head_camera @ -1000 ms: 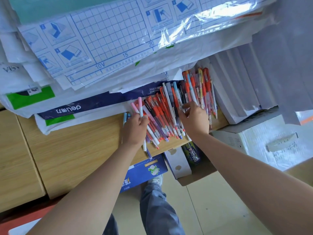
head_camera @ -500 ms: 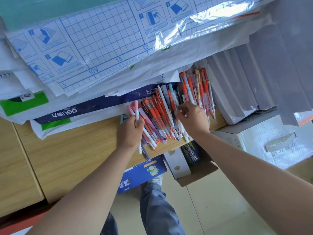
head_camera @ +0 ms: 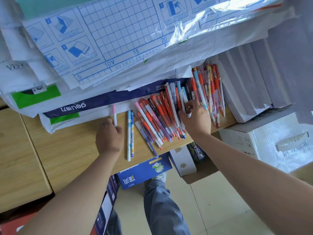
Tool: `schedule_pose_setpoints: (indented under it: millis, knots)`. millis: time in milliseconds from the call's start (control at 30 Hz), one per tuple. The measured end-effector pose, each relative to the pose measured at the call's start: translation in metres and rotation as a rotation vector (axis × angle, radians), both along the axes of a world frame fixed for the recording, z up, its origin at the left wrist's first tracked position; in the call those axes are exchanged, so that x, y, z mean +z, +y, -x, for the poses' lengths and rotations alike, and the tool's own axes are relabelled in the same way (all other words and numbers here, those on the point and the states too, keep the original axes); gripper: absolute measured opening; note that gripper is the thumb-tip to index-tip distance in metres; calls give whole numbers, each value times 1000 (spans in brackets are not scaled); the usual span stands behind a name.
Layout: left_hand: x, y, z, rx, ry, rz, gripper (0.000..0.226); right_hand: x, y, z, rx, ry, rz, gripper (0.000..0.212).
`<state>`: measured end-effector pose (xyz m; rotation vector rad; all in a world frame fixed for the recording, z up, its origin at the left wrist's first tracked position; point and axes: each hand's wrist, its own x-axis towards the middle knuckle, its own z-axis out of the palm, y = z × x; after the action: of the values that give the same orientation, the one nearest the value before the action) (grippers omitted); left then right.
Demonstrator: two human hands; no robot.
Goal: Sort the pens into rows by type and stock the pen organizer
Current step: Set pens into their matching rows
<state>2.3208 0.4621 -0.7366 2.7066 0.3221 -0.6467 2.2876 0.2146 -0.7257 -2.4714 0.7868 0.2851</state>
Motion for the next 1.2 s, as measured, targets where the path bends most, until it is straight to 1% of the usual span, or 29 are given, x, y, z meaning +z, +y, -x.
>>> schedule_pose_setpoints:
  millis: [67,167,200,267,333,400,567,700,833,933,1033,1133,1200]
  knots:
    - [-3,1,5,-2,-13,51,20,-1,2,1,-11,-22,-9,26]
    - [0,-5,8,-8,-94,127,27,-1,3,2,-22,-52,-21,23]
    - [2,-7,9,-30,-120,132,29,-1,3,2,-31,-62,-25,23]
    - [5,-10,9,-96,-148,105,26,-1,2,1,-53,-70,-21,21]
    - [8,-15,9,-130,-128,42,18,-2,2,-1,-65,-65,-7,21]
    - [12,-21,8,-130,-109,-8,16,-1,2,-2,-71,-59,-9,21]
    - [11,-30,7,-41,-25,-60,24,1,0,-5,-120,3,-39,14]
    - [4,-32,5,-5,13,-40,29,5,1,-7,-88,54,-17,17]
    - [-1,-30,7,3,-40,5,30,13,-6,-6,-160,-20,-85,17]
    - [9,-36,5,-10,-110,83,32,20,-16,-4,-194,-89,-103,14]
    - [29,-54,1,-35,-140,268,27,24,-30,0,-217,-92,-9,4]
    - [37,-78,-4,-80,-35,426,29,20,-43,2,-148,-45,85,6]
    - [35,-96,-6,-105,32,559,24,14,-47,0,-91,-2,119,20]
